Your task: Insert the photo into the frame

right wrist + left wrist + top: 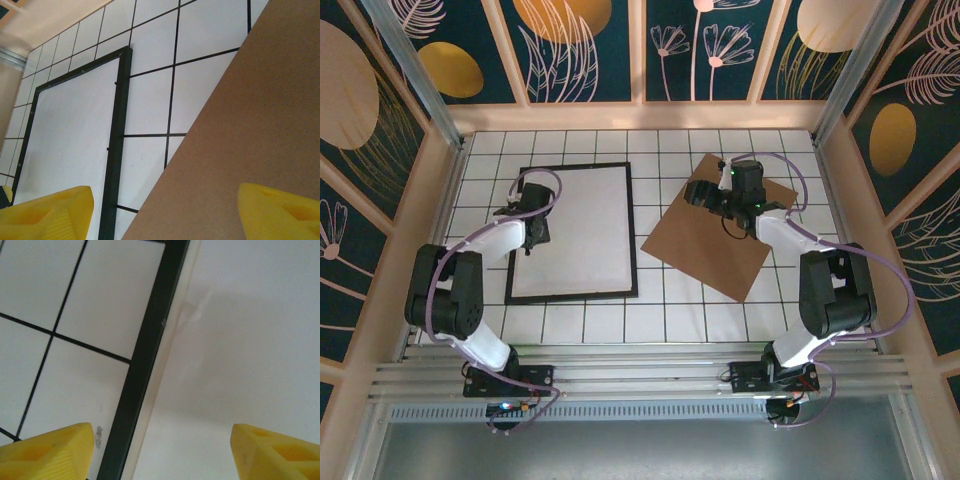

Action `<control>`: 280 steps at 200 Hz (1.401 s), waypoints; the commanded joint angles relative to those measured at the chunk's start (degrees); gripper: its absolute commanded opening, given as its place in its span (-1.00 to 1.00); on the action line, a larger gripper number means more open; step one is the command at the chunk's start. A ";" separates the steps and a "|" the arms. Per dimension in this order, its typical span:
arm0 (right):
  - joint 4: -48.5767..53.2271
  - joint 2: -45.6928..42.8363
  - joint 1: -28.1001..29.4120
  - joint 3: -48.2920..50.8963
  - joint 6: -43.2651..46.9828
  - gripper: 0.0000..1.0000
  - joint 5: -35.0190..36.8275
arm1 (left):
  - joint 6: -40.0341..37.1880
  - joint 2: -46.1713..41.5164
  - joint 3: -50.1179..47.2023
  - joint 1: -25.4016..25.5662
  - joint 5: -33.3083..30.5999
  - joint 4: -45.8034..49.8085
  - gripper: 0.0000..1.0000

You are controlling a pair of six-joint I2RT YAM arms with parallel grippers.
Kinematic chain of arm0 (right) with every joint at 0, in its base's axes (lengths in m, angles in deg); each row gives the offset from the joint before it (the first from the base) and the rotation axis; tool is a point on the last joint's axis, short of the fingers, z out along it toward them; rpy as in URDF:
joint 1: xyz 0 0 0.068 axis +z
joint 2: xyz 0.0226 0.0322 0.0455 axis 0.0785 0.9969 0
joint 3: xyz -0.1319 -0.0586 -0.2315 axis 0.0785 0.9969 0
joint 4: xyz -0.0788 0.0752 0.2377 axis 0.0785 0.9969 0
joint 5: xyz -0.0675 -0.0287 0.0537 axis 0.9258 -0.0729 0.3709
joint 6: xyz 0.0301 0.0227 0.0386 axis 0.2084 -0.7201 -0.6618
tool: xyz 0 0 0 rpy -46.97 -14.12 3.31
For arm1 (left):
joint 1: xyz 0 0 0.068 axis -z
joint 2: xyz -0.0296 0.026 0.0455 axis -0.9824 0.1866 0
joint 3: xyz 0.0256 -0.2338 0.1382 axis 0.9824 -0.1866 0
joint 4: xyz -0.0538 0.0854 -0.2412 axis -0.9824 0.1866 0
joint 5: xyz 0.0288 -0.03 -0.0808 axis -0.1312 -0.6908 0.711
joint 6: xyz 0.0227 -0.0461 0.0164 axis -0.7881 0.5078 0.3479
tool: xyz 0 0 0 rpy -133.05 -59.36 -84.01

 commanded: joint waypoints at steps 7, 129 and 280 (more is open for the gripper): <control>1.57 0.80 0.48 -1.35 0.72 0.53 0.97 | 0.39 1.00 2.81 -0.45 -3.95 -1.15 0.51; 6.10 -1.46 -16.48 6.83 -1.94 0.84 15.06 | 8.13 7.80 14.53 23.03 28.28 -22.21 0.60; 7.86 1.23 -21.85 10.76 -2.35 0.74 17.06 | 0.08 40.57 46.96 28.77 30.84 -8.51 0.63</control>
